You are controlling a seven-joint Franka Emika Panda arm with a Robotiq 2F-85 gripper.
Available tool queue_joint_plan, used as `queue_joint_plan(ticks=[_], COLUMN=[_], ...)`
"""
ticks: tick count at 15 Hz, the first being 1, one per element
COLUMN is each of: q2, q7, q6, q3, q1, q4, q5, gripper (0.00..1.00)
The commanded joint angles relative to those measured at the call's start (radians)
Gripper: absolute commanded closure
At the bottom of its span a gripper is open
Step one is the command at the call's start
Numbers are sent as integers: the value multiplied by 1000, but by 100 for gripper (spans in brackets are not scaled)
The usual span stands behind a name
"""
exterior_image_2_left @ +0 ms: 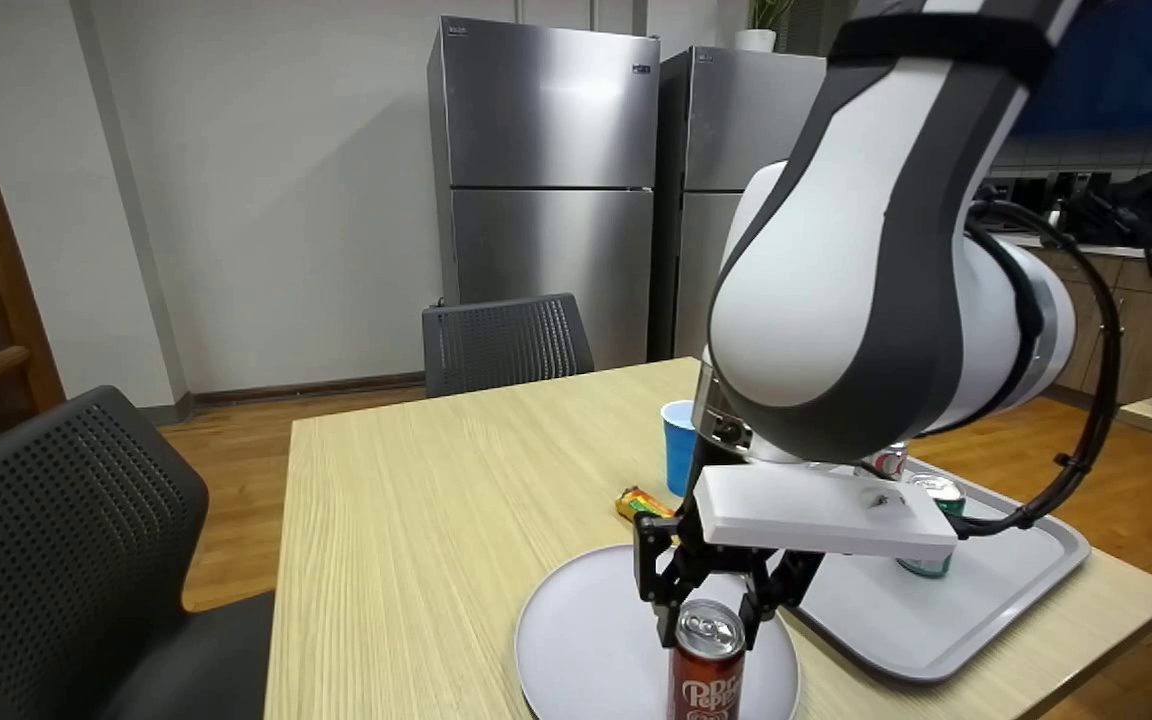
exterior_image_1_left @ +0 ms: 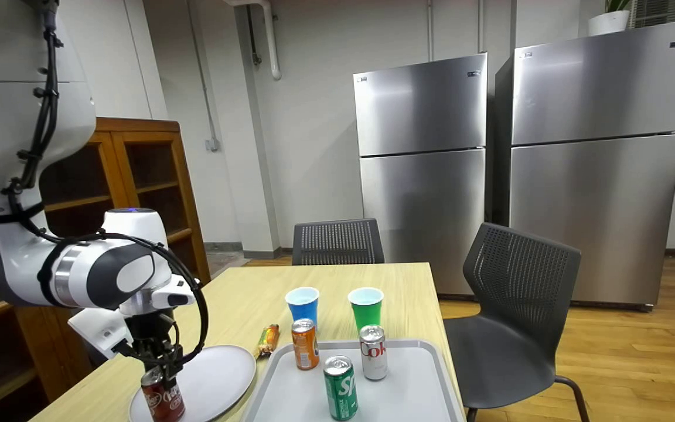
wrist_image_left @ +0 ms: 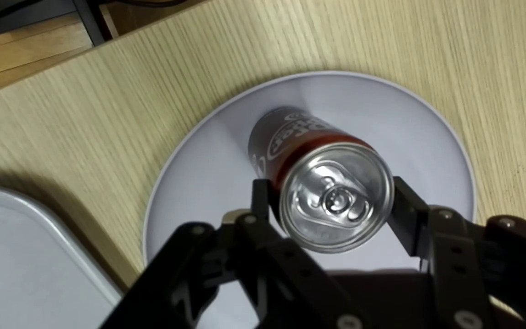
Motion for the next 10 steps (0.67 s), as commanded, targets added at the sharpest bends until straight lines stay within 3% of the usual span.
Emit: queue_joint_plan(ticks=[1, 10], q2=[-4, -147], q7=[-40, -39], q6=[11, -110], q3=[32, 15], q1=[-29, -57], q4=[-2, -5], q5=[31, 35], gripper=[61, 61])
